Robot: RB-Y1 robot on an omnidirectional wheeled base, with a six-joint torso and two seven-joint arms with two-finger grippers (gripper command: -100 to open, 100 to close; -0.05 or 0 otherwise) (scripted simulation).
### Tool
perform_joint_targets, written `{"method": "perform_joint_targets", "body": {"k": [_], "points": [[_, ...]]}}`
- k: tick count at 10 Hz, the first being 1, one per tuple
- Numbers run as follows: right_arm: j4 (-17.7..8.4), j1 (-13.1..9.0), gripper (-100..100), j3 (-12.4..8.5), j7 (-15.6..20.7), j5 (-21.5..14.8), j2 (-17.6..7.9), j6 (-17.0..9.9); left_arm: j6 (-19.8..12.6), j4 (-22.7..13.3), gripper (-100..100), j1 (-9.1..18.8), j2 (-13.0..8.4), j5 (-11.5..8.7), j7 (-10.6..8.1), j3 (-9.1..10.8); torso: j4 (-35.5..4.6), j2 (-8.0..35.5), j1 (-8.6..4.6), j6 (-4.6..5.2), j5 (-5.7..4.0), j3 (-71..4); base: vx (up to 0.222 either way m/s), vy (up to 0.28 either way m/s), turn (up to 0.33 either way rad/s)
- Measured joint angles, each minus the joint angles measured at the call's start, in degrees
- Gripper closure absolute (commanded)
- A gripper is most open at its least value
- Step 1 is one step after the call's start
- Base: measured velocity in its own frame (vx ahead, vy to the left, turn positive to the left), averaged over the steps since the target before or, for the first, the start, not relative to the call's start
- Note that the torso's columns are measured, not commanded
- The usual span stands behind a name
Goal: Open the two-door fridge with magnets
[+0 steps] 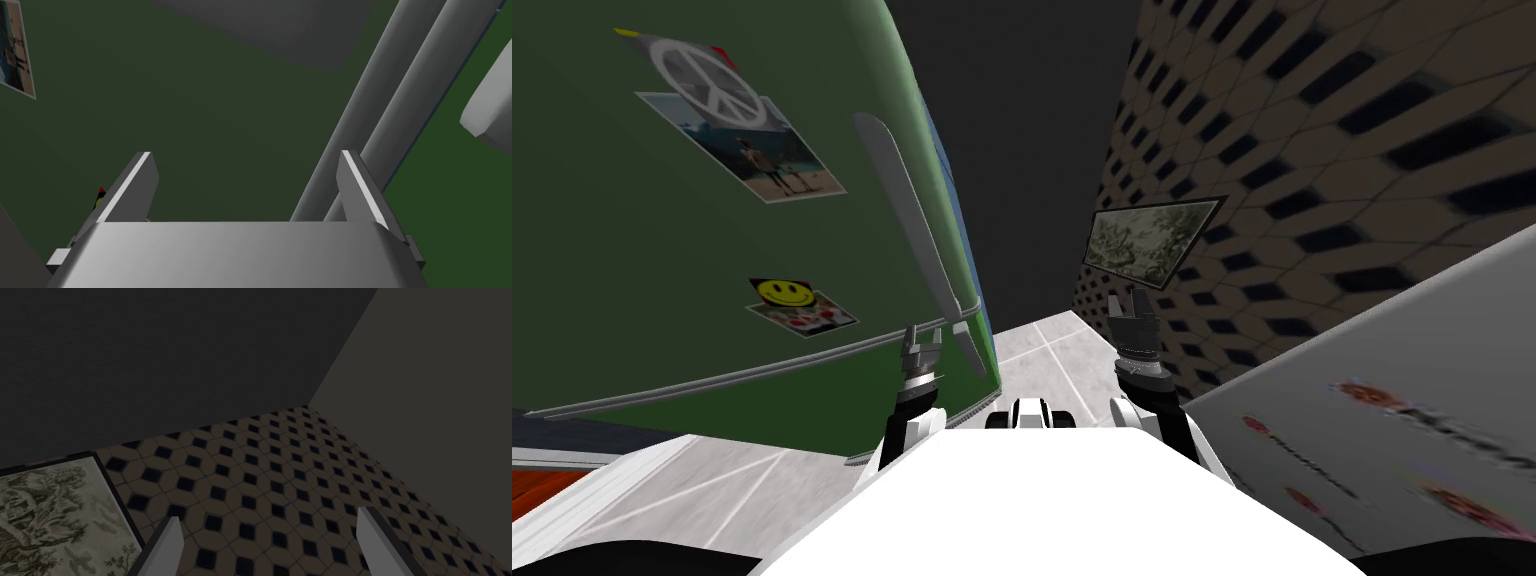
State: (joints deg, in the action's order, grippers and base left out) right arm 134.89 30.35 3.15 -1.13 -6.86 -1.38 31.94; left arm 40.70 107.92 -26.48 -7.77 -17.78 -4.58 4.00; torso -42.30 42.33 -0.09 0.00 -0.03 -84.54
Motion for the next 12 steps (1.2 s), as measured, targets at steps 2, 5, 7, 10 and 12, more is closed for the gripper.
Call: {"method": "perform_joint_targets", "body": {"k": [2, 5, 7, 10, 12], "points": [[0.0, 0.0, 0, 0.0, 0.0, 0.0, 0.0, 0.0, 1.0, -1.7, -100, 0.4, 1.2, -1.2, -0.84, 0.68, 0.0, 0.0, 0.2, -0.01, 0.06, 0.0, 0.094, -0.182, 0.051], [0.0, 0.0, 0, 0.0, 0.0, 0.0, 0.0, 0.0, 3.1, -3.4, -100, 0.4, 4.2, -2.4, -1.75, 1.4, 0.2, -0.2, 0.11, 0.28, 0.2, -0.1, 0.061, -0.113, 0.051], [0.0, 0.0, 0, 0.0, 0.0, 0.0, 0.0, 0.0, 3.5, -3.5, -100, 0.2, 5.4, -2.7, -2.03, 1.53, 0.1, -0.2, 0.23, 0.14, 0.15, -0.1, 0.016, -0.023, 0.008], [0.0, 0.0, 0, 0.0, 0.0, 0.0, 0.0, 0.0, 1.1, -0.3, -100, -0.7, 5.2, -3.3, -1.6, 1.97, 0.0, -0.1, 0.16, 0.01, 0.05, -0.1, 0.057, 0.007, 0.011], [0.0, 0.0, 0, 0.0, 0.0, 0.0, 0.0, 0.0, -0.3, 1.1, 100, -1.0, 5.1, -3.7, -1.41, 2.2, 0.0, -0.2, 0.23, 0.07, 0.04, -0.1, -0.009, -0.001, -0.006]]}}
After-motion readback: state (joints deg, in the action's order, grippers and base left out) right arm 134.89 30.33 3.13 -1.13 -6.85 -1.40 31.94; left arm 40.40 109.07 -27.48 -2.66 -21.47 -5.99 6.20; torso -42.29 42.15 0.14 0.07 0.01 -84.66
